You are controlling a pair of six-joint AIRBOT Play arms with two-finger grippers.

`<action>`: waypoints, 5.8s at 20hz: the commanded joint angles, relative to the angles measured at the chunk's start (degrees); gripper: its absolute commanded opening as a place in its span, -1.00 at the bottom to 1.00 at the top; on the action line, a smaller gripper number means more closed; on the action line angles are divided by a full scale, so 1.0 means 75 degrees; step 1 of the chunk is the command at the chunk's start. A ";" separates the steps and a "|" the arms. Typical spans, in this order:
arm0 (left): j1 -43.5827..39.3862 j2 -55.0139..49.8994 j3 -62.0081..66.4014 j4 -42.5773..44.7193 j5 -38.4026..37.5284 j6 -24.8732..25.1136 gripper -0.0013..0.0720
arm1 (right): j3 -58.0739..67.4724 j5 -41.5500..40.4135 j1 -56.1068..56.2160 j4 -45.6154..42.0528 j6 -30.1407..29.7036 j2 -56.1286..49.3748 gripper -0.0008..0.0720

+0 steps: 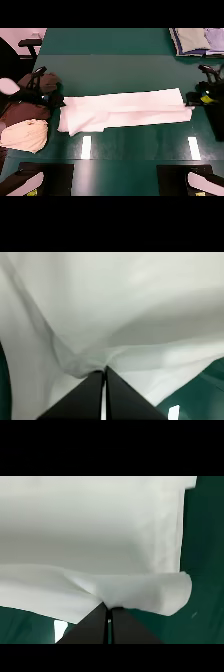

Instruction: Fold the shirts.

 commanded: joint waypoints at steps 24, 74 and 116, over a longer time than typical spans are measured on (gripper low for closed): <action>-0.2326 -0.2194 0.1507 -0.1384 0.1848 -0.0504 -0.89 | 0.0764 0.0248 -0.2975 0.4223 -0.2433 -0.3902 0.60; 0.0358 -0.0510 0.4928 0.1256 -0.0379 -0.0484 -0.89 | 0.4526 -0.1241 0.5654 0.4911 -0.1795 -0.3960 0.41; -0.1664 -0.0527 0.4928 0.0396 0.0627 -0.0667 -0.89 | 0.1714 -0.2926 -0.4570 0.4252 -0.0804 -0.1527 -0.94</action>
